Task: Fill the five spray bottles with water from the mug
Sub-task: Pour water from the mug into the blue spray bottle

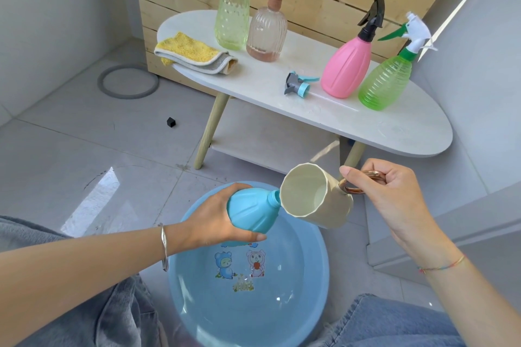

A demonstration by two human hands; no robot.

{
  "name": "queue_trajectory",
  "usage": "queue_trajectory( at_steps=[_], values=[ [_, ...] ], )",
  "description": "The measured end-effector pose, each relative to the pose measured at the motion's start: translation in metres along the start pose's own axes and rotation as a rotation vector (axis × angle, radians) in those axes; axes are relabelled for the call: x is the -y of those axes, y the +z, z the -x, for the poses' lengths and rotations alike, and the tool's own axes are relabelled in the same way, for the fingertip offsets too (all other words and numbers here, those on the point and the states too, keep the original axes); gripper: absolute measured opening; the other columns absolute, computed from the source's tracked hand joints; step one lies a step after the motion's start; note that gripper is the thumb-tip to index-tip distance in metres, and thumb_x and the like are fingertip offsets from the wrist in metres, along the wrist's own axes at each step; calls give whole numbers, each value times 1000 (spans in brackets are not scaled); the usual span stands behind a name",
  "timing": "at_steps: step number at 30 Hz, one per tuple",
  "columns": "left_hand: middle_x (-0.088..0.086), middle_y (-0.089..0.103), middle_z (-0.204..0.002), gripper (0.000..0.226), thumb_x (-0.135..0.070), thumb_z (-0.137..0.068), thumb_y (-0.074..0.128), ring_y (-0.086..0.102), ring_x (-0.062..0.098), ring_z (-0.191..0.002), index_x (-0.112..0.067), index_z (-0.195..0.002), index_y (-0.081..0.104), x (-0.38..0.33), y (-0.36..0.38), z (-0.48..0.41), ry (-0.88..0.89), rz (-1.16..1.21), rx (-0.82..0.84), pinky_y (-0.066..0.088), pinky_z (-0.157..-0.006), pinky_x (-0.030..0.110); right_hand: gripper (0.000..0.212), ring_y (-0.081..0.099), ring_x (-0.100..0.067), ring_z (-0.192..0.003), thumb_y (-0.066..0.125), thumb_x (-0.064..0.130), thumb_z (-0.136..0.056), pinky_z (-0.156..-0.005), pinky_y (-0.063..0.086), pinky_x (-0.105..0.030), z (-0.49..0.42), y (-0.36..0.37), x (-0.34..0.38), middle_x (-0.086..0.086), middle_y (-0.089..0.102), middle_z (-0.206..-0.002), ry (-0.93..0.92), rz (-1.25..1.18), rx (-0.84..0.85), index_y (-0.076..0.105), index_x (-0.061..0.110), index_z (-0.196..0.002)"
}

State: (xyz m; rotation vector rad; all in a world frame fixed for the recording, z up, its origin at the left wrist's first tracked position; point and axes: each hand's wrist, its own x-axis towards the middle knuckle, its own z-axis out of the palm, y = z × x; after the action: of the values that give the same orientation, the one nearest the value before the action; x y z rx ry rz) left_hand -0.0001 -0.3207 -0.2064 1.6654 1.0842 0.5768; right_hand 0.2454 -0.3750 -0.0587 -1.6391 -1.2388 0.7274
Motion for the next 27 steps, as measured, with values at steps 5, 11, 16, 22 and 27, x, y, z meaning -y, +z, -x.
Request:
queue_trajectory(
  at_steps=[5,11,16,22,27],
  values=[
    [-18,62,-111,90,-66,-41,85,61,3,-102,-41,-120,50,0,0,1,3,-10,8,54,-85,25,41,44,-20,-62,75,17,-79,-59,35,-21,-1,0,-1,-11,53,-53,1,19,1,48,3,-52],
    [-19,62,-110,87,-64,-41,86,60,0,-101,-42,-118,51,-1,1,2,9,-3,12,54,-87,27,40,41,-15,-56,75,17,-80,-50,31,-14,-1,1,1,-4,52,-51,-15,56,4,49,5,-51],
    [-20,61,-111,87,-64,-42,86,60,1,-102,-42,-119,50,-1,1,3,8,-10,15,55,-87,28,42,40,-15,-56,75,17,-79,-49,31,-14,0,1,1,-9,51,-53,-29,66,7,48,-7,-58],
    [-20,61,-110,88,-63,-42,87,60,-1,-101,-41,-119,51,0,1,3,4,-21,14,53,-84,23,41,42,-17,-58,75,19,-79,-50,32,-15,-1,2,0,-14,53,-55,-36,73,11,50,-7,-59],
    [-21,61,-110,81,-49,-50,93,58,-5,-101,-40,-119,52,0,2,4,5,-33,11,48,-81,15,40,46,-19,-60,75,20,-80,-53,35,-19,-1,2,0,-26,60,-64,-37,90,19,53,-6,-59]
  ],
)
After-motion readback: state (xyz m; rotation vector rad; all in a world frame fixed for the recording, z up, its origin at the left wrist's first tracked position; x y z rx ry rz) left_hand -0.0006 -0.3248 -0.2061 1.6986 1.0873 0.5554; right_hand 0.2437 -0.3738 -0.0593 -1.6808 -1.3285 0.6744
